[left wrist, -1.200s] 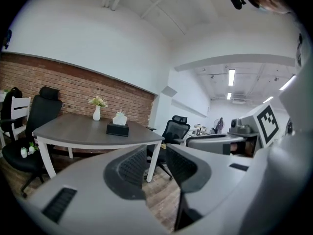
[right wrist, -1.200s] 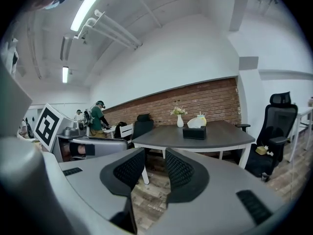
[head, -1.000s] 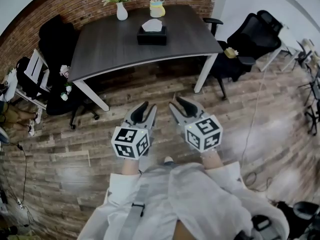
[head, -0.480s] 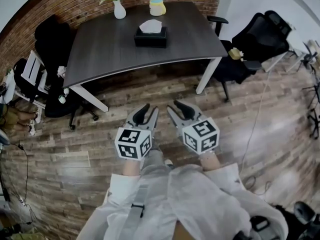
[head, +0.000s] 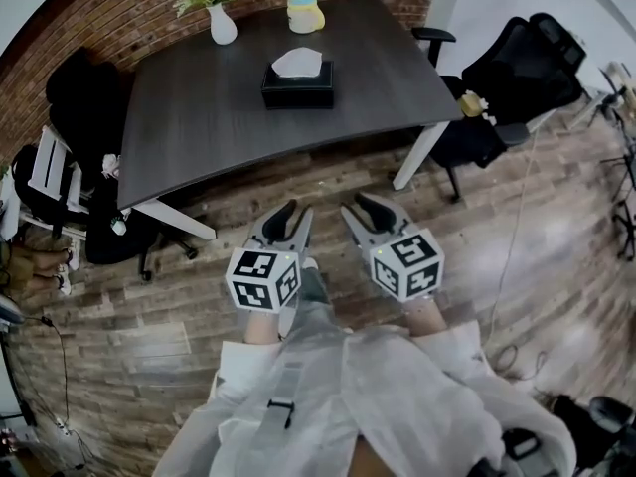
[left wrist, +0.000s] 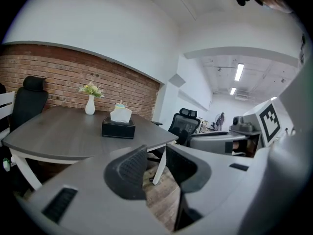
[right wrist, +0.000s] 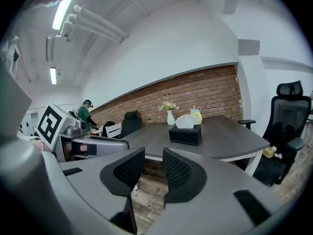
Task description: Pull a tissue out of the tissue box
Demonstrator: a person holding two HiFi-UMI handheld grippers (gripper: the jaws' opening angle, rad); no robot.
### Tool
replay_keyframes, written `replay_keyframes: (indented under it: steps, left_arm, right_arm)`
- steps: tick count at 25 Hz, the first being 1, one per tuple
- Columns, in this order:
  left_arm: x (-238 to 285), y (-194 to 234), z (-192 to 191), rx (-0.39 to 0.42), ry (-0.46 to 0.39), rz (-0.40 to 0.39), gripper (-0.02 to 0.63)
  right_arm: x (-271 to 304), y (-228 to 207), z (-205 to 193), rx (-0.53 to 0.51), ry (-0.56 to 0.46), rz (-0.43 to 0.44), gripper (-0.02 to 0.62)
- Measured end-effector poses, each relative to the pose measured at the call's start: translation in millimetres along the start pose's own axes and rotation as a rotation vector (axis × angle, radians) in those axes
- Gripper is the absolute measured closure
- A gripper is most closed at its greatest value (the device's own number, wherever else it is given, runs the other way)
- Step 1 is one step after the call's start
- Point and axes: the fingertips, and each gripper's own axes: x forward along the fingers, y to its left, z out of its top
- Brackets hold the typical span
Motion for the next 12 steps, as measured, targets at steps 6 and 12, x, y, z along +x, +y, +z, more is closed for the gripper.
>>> replay_keyframes:
  steps: [6,12]
  left_arm:
    - [41,67,39,-0.017,-0.008,-0.048,0.502]
    - [81,136,77,-0.021,-0.025,-0.101,0.502]
  right_arm:
    - [76,-25,37,0.01,-0.001,-0.04,0.486]
    - [147,-36,68,0.01,-0.005,-0.074,0.486]
